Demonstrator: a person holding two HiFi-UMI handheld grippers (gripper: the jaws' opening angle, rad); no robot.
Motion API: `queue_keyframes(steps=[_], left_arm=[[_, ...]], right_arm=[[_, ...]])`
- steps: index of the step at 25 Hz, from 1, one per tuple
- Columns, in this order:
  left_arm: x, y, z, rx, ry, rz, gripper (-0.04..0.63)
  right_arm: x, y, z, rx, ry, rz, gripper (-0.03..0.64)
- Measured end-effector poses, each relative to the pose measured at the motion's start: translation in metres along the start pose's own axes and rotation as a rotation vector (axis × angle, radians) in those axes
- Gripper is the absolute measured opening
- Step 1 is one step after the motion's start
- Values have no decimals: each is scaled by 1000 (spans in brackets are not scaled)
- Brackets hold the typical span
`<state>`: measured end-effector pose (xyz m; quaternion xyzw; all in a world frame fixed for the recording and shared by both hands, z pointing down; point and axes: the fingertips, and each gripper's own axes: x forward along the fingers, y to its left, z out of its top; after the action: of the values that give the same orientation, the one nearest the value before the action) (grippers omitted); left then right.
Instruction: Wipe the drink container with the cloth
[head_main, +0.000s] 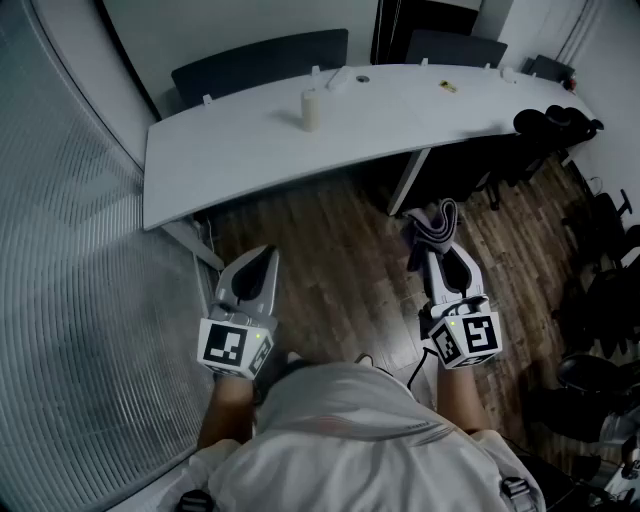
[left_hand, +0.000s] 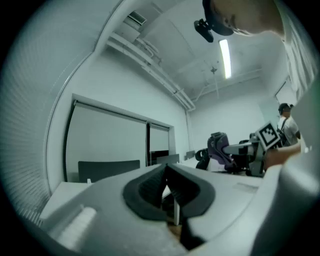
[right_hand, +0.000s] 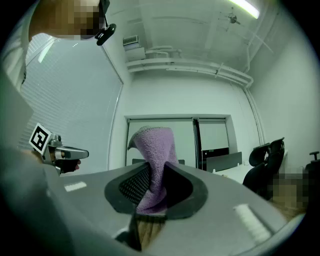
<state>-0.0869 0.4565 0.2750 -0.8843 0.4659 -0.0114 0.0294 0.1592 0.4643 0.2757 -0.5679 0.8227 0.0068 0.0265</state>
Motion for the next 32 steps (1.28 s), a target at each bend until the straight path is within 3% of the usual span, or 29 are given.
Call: queue_keyframes(steps=[21, 32], left_arm=[[0, 2, -2, 1, -5, -23, 3], [-19, 45, -5, -28, -24, -27, 3]], right_arm=[[6, 0, -12, 92, 10, 15, 86], [34, 39, -17, 91, 35, 23, 86]])
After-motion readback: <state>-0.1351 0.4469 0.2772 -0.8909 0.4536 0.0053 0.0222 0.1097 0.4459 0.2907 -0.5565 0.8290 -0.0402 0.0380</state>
